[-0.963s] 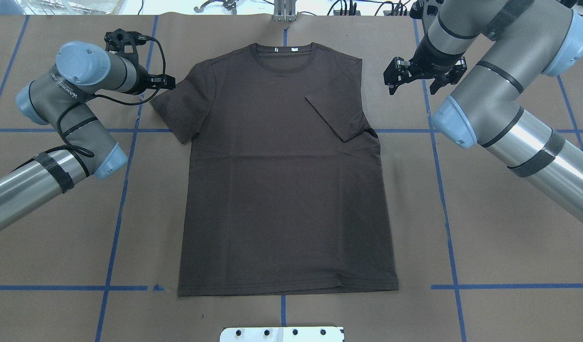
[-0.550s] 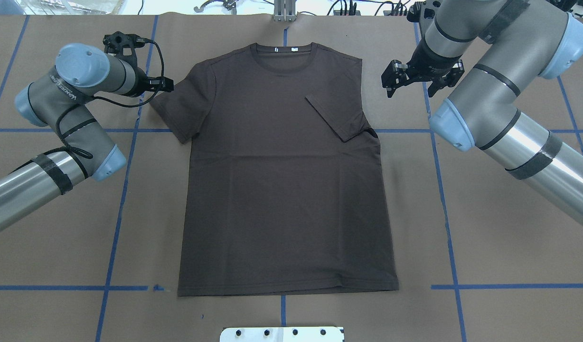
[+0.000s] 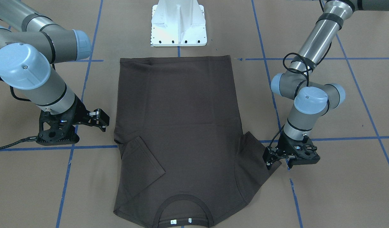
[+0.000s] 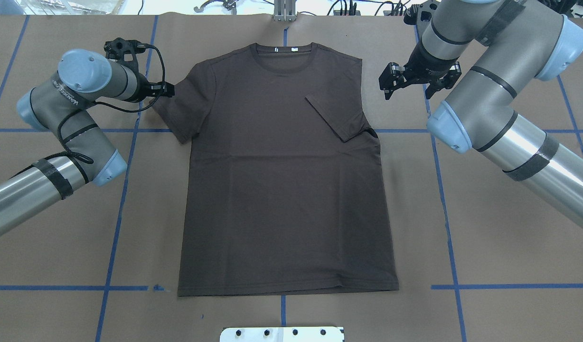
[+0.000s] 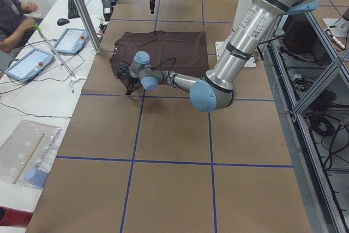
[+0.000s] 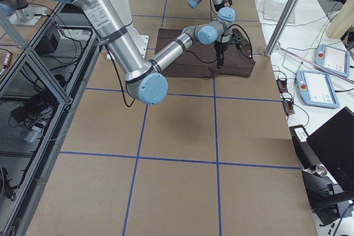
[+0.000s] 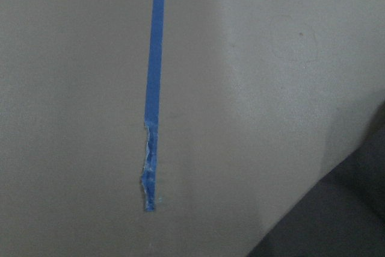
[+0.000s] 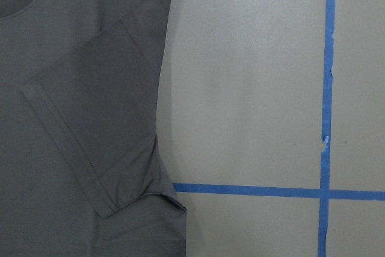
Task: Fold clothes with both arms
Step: 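Release the folded sleeve and raise the right gripper while the left arm approaches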
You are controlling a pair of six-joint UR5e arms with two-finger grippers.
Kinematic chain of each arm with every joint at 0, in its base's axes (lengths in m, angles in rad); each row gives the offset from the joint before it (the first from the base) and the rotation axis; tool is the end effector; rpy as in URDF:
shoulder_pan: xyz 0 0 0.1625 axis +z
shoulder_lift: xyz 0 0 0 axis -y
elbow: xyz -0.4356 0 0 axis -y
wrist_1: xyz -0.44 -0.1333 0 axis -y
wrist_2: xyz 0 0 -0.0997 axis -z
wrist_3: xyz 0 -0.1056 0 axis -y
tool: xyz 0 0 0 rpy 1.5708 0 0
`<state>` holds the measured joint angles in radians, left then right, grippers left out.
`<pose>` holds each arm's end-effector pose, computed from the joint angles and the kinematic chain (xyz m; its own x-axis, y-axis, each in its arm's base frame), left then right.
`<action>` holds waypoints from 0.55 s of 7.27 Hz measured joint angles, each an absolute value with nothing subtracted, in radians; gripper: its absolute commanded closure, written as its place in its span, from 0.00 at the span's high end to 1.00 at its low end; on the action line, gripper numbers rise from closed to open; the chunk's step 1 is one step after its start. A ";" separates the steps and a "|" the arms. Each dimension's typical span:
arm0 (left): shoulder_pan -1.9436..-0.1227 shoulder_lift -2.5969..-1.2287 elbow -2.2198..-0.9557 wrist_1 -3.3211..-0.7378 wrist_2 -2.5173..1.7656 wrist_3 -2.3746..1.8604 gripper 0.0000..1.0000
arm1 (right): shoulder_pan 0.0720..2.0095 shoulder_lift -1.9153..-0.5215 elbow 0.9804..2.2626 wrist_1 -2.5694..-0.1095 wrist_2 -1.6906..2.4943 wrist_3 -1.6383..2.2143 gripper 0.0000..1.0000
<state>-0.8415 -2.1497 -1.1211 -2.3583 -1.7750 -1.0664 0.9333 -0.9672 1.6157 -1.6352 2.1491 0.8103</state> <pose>0.4612 -0.6840 0.4542 0.6560 -0.0238 -0.7544 0.3494 0.8955 0.2755 -0.3737 -0.6315 0.2742 0.6999 -0.0248 0.7138 -0.0153 0.9986 0.0497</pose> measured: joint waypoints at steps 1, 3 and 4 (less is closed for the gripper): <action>-0.838 -2.149 -1.124 -2.358 -1.775 -1.072 0.85 | 0.933 -0.967 1.615 -1.635 2.149 0.811 1.00; -0.836 -2.141 -1.129 -2.359 -1.776 -1.075 0.82 | 0.933 -0.966 1.615 -1.636 2.149 0.811 1.00; -0.835 -2.137 -1.131 -2.359 -1.776 -1.075 0.74 | 0.933 -0.966 1.615 -1.637 2.149 0.811 1.00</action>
<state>-0.8354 -2.1367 -1.1310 -2.3591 -1.7762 -1.0752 0.9327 -0.9659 1.6153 -1.6365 2.1491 0.8115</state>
